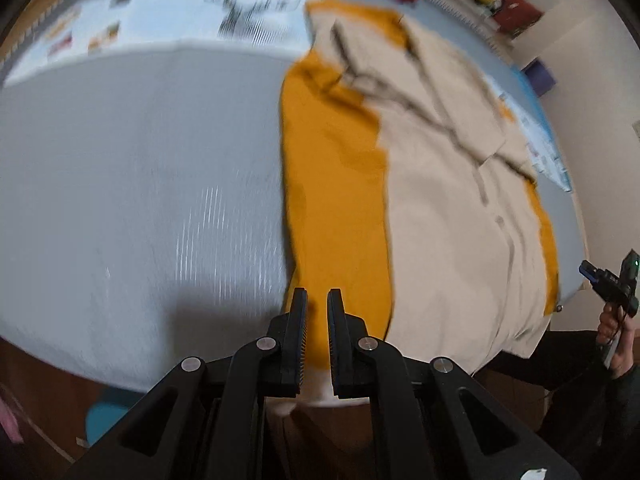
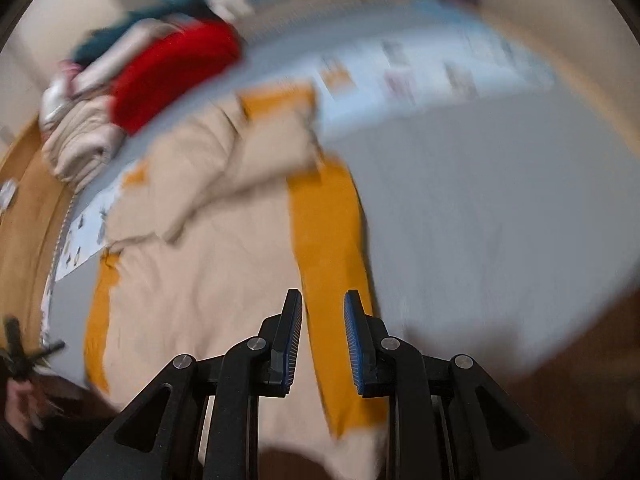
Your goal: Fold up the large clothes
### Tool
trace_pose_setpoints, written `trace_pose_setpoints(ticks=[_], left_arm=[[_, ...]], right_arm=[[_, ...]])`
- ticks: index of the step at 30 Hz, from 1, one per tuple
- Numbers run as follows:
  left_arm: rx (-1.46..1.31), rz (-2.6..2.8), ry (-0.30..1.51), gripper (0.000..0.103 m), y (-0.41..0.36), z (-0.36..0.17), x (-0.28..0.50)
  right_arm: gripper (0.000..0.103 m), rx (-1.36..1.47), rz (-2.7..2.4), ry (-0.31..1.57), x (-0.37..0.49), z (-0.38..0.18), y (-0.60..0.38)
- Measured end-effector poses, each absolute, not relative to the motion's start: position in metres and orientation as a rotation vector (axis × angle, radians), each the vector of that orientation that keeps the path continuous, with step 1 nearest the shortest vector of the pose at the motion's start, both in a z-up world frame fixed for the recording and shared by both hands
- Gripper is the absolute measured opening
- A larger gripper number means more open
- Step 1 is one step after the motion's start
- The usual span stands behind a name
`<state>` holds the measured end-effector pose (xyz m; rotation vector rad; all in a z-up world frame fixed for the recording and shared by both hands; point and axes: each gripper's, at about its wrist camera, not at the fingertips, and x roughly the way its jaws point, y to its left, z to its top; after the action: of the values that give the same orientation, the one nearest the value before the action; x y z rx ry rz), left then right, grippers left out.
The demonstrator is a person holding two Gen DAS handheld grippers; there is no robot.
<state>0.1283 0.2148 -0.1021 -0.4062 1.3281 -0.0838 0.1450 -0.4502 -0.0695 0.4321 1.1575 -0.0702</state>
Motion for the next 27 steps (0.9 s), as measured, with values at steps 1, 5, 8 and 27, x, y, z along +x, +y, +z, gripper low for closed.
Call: trace_pose_setpoints(ticks=[1, 5, 8, 27], left_arm=[[-0.415, -0.078, 1.349, 0.008, 0.214, -0.106, 0.129], [-0.462, -0.053, 1.394, 0.025, 0.213, -0.117, 0.133], [-0.473, -0.02, 1.414, 0.037, 0.217, -0.122, 0.135], [-0.34, -0.071, 1.575, 0.024, 0.189, -0.156, 0.137]], right_arm=[[0.023, 0.448, -0.082, 1.18, 0.144, -0.077, -0.453], [0.024, 0.358, -0.133, 1.298, 0.142, -0.104, -0.456], [0.028, 0.357, -0.154, 1.377, 0.137, -0.122, -0.462], [0.013, 0.191, -0.101, 1.557, 0.127, -0.163, -0.442]])
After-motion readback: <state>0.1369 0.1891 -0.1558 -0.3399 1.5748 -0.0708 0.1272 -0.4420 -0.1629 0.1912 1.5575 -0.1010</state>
